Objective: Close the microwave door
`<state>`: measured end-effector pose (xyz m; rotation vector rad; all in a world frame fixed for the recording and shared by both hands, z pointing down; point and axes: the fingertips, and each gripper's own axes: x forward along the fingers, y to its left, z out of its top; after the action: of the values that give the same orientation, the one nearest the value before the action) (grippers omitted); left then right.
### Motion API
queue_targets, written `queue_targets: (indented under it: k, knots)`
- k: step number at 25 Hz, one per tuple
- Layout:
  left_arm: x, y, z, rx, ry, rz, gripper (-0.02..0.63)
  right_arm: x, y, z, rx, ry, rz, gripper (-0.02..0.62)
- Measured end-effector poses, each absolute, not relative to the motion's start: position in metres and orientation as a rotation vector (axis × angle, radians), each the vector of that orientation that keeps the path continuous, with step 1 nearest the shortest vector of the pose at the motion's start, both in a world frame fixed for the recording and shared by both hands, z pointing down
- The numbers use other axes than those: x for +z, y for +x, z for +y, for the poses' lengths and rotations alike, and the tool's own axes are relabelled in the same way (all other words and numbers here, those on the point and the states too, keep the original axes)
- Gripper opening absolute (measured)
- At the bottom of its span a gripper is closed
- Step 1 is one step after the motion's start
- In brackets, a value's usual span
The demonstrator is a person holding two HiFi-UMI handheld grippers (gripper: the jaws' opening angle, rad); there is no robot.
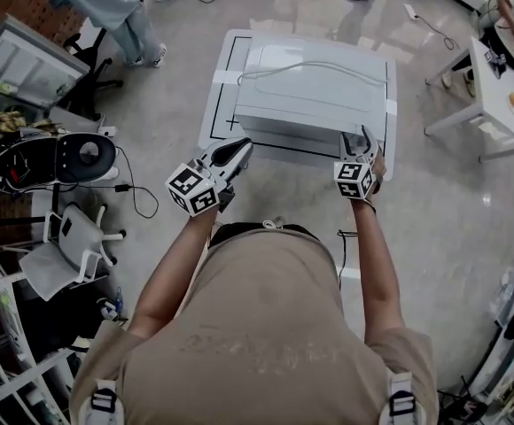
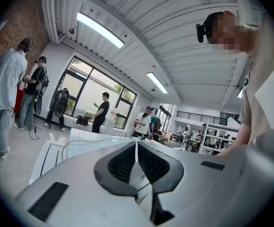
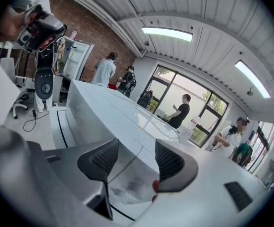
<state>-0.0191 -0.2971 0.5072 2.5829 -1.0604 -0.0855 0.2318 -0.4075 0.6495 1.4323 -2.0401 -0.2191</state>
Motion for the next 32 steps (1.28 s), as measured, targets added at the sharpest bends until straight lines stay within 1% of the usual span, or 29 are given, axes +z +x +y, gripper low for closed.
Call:
queue_targets:
  k: [2, 7, 9, 12, 16, 20, 22, 26, 32]
  knots:
    - [0.497, -0.031, -0.290, -0.116, 2.577, -1.086, 0.006, 0.620, 0.241, -0.403, -0.230, 1.553, -2.062, 0.232]
    - [0.467, -0.066, -0.274, -0.148, 2.578, -1.181, 0.006, 0.505, 0.249, -0.381, -0.167, 1.821, -2.290, 0.232]
    - [0.454, -0.076, -0.268, -0.163, 2.587, -1.210, 0.006, 0.465, 0.251, -0.363, -0.220, 1.875, -2.372, 0.230]
    - [0.423, -0.081, -0.262, -0.204, 2.643, -1.206, 0.006, 0.410, 0.251, -0.330, -0.337, 1.943, -2.462, 0.210]
    - [0.384, -0.075, -0.257, -0.193, 2.771, -1.212, 0.006, 0.366, 0.252, -0.283, -0.455, 1.966, -2.541, 0.209]
    - [0.369, -0.072, -0.258, -0.209, 2.804, -1.309, 0.009, 0.344, 0.257, -0.244, -0.582, 1.978, -2.565, 0.189]
    - [0.372, -0.069, -0.258, -0.237, 2.802, -1.331, 0.029, 0.340, 0.260, -0.234, -0.575, 2.000, -2.580, 0.183]
    - [0.404, -0.072, -0.261, -0.278, 2.755, -1.342, 0.087, 0.383, 0.278, -0.223, -0.496, 1.966, -2.523, 0.173]
    - [0.455, -0.076, -0.270, -0.192, 2.681, -1.373, 0.089, 0.440, 0.279, -0.237, -0.341, 1.919, -2.436, 0.169]
